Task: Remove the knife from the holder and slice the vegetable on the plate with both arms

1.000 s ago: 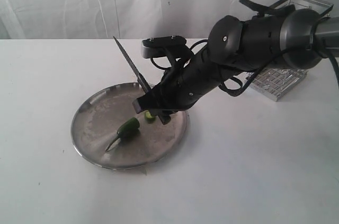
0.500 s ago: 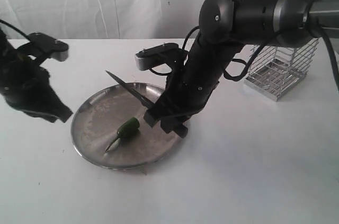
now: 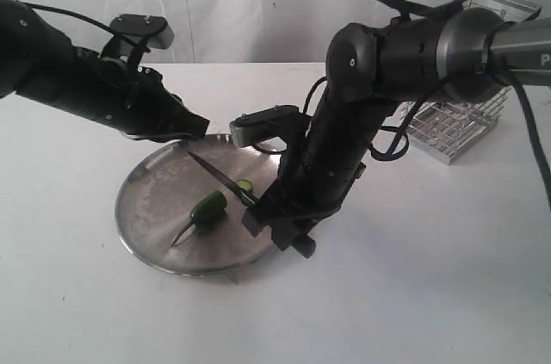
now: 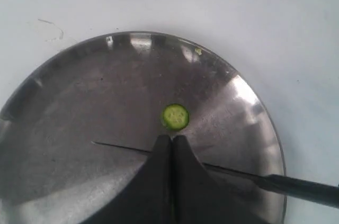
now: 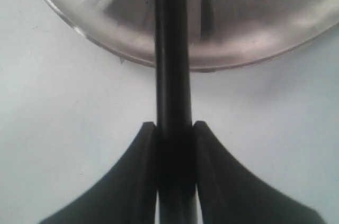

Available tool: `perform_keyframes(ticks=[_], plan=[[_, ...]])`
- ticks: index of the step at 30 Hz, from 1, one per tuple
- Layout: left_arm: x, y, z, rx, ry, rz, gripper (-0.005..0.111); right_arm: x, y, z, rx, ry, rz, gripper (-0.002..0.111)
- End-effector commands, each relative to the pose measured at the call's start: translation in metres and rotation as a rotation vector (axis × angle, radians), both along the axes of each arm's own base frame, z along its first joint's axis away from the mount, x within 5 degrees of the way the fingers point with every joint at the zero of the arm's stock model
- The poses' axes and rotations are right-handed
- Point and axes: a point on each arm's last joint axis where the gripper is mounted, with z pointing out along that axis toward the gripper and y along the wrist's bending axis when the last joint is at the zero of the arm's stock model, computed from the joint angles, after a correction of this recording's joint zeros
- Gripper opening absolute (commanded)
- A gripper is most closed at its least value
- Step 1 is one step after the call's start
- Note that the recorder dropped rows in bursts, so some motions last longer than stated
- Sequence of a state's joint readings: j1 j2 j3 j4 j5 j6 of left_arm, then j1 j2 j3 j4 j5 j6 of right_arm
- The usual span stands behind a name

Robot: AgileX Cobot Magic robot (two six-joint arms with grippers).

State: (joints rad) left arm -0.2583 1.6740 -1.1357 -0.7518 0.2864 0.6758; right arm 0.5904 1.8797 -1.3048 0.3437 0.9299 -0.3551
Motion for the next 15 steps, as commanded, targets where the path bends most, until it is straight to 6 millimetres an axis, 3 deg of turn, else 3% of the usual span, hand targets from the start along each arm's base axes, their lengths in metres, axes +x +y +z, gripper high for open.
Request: perform_keyframes(ticks=[1, 15], plan=[[0.0069, -0.0069, -0.0137, -0.032, 0.008, -0.022, 0.000, -0.0027, 0.0049, -0.0083, -0.003, 0.033, 0.001, 0.000], [0.0088, -0.0087, -0.0168, -0.012, -0.031, -0.075, 0.000, -0.0063, 0.0037, -0.0136, -0.060, 0.060, 0.022, 0.000]])
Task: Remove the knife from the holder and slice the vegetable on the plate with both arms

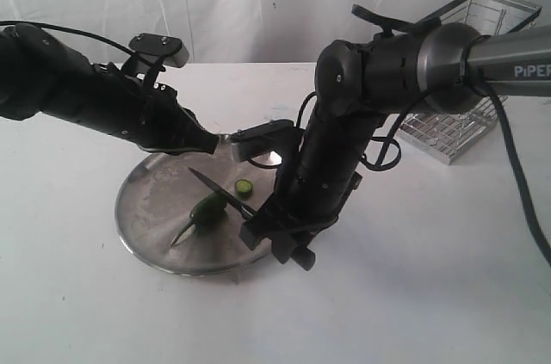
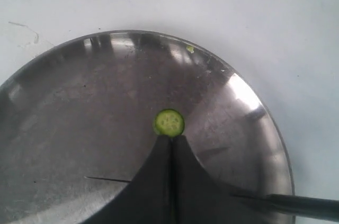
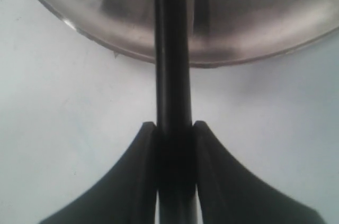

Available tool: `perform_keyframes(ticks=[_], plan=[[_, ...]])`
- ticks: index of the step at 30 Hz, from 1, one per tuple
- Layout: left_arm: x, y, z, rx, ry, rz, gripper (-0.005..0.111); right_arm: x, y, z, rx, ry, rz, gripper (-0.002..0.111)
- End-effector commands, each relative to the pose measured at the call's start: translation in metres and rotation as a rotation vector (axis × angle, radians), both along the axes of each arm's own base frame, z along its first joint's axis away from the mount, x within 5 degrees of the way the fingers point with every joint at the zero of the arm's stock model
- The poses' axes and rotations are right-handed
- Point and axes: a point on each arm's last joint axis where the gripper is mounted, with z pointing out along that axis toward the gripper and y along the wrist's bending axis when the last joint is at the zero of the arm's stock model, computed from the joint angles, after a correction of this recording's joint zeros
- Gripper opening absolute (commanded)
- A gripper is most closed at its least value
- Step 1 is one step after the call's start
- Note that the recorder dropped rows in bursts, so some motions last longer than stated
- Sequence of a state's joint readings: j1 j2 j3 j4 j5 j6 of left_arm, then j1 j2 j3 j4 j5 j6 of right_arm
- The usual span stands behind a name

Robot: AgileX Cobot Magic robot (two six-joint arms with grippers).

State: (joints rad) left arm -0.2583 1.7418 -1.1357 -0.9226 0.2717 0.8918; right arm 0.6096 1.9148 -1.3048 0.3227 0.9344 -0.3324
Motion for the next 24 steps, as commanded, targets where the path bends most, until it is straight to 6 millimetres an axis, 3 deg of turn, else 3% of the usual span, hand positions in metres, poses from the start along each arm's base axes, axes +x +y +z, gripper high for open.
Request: perform_keyframes(ticks=[1, 6, 13, 24], plan=[[-0.001, -0.003, 0.003, -0.003, -0.014, -0.022, 0.000, -0.005, -0.002, 0.000, -0.026, 0.036, 0.015, 0.000], [0.000, -0.003, 0.000, -0.001, -0.008, -0.022, 0.000, -0.004, -0.002, 0.000, -0.029, 0.034, 0.017, 0.000], [0.005, -0.004, -0.021, 0.018, 0.042, -0.020, 0.000, -0.001, -0.002, 0.000, -0.023, 0.001, 0.002, 0.000], [0.008, -0.002, -0.021, 0.032, 0.017, 0.010, 0.000, 0.000, -0.001, -0.001, -0.036, -0.027, -0.011, 0.000]])
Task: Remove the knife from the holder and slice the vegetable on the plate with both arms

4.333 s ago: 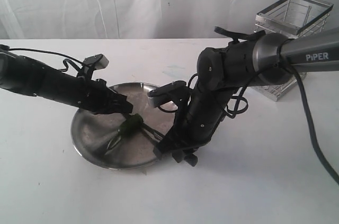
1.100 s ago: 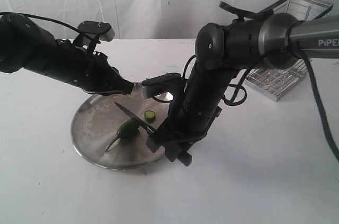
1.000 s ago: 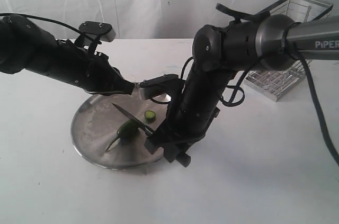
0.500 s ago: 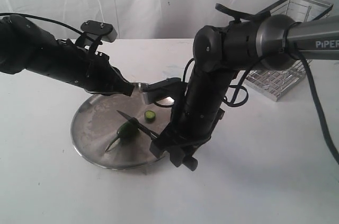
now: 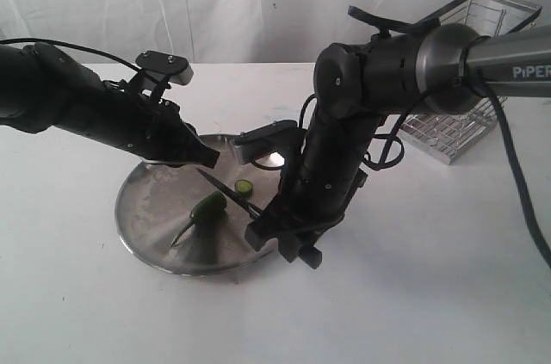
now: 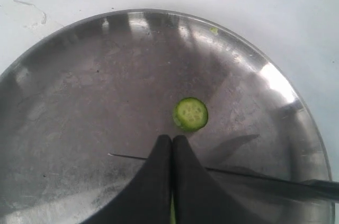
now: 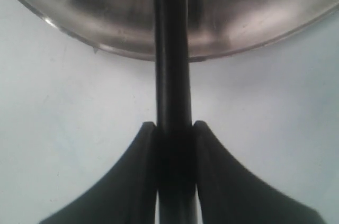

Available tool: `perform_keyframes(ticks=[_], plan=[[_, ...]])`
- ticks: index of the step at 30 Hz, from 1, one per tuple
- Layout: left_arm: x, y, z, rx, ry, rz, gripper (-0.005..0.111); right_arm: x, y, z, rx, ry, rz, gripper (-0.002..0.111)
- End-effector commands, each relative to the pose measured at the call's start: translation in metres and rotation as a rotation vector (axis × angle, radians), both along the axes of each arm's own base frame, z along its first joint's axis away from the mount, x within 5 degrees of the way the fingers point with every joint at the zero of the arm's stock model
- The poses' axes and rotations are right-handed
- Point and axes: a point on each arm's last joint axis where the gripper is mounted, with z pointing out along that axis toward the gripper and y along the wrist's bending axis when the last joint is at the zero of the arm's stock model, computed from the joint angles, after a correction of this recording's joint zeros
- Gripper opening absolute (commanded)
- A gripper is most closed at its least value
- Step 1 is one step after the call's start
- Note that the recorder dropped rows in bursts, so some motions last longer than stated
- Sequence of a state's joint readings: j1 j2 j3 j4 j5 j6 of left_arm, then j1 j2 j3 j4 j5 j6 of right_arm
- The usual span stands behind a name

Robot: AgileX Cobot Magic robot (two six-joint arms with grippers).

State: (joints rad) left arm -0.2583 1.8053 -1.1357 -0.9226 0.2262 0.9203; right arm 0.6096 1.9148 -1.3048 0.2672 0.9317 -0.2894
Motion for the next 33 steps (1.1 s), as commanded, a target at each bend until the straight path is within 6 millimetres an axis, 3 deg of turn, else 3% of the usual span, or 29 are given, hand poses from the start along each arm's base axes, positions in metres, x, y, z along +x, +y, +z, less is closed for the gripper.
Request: perform_keyframes(ticks=[1, 13, 29, 33], plan=[[0.000, -0.002, 0.002, -0.013, -0.001, -0.002, 0.000, -0.002, 0.003, 0.000, 0.003, -0.008, 0.003, 0.000], [-0.001, -0.003, 0.002, -0.011, 0.001, -0.007, 0.000, -0.001, 0.005, -0.012, -0.003, 0.021, -0.005, 0.000], [0.001, -0.001, 0.001, 0.008, -0.015, 0.006, 0.000, 0.000, 0.006, -0.014, -0.003, 0.019, -0.007, 0.000], [0.003, -0.001, -0.007, -0.001, 0.006, 0.025, 0.000, 0.000, 0.006, -0.013, -0.001, 0.019, -0.008, 0.000]])
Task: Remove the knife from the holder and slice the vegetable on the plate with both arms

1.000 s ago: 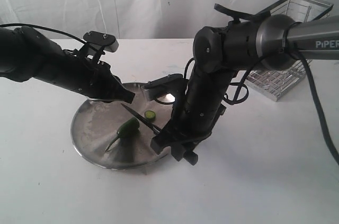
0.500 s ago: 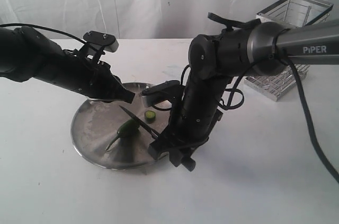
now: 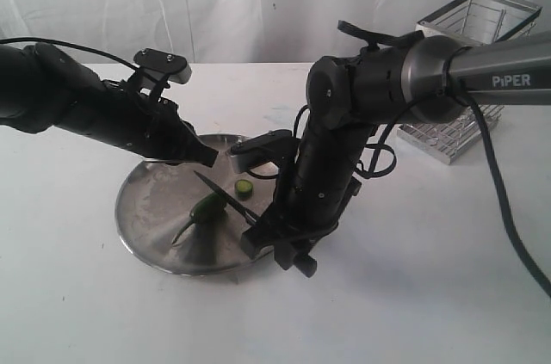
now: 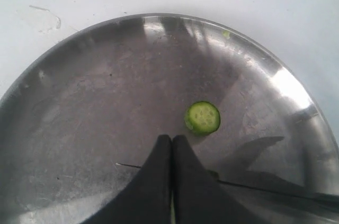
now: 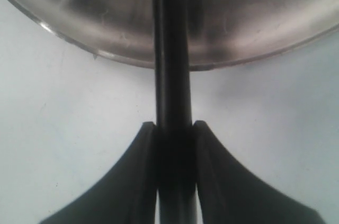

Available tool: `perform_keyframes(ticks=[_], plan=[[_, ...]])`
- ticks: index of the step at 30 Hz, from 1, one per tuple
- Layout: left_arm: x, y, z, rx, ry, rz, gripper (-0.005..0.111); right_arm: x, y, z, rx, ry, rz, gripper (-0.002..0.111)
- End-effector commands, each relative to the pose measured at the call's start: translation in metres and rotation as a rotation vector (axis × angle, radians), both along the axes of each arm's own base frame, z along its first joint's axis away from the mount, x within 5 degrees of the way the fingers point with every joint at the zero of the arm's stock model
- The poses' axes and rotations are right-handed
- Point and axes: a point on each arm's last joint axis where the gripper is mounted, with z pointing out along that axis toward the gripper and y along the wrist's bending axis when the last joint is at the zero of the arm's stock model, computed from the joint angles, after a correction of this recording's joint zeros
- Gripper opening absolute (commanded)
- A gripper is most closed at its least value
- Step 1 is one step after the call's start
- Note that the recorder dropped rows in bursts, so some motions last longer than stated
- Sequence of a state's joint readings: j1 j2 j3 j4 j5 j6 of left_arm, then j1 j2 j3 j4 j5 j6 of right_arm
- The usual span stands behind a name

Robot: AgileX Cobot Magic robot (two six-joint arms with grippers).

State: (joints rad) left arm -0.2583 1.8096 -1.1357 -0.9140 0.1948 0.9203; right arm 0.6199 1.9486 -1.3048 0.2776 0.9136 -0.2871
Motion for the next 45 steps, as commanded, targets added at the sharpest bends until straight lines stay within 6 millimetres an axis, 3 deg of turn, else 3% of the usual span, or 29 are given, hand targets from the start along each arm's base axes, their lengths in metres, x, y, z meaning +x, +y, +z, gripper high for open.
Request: perform_keyframes(ticks=[1, 4, 19, 23, 30, 33, 45], plan=[[0.002, -0.003, -0.008, -0.016, 0.030, 0.010, 0.000, 0.000, 0.000, -0.001, 0.003, 0.001, -0.007, 0.000], [0.005, -0.003, -0.017, -0.014, 0.043, 0.033, 0.000, 0.000, 0.000, -0.001, 0.003, 0.001, -0.007, 0.000], [0.009, -0.002, -0.016, -0.053, 0.036, 0.099, 0.000, 0.000, 0.001, -0.001, 0.006, -0.001, -0.009, 0.000], [0.007, -0.002, -0.002, -0.078, 0.011, 0.105, 0.000, 0.000, 0.000, 0.001, 0.006, -0.012, -0.006, 0.000], [-0.003, 0.001, 0.040, -0.110, -0.097, 0.104, 0.000, -0.001, -0.002, 0.029, 0.049, -0.097, -0.003, 0.000], [-0.005, 0.001, 0.045, -0.119, -0.106, 0.096, 0.000, -0.003, -0.002, 0.029, 0.052, -0.076, -0.009, 0.000], [-0.008, -0.005, 0.030, -0.110, -0.033, 0.006, 0.000, -0.002, 0.001, 0.008, 0.036, -0.010, -0.022, 0.000]])
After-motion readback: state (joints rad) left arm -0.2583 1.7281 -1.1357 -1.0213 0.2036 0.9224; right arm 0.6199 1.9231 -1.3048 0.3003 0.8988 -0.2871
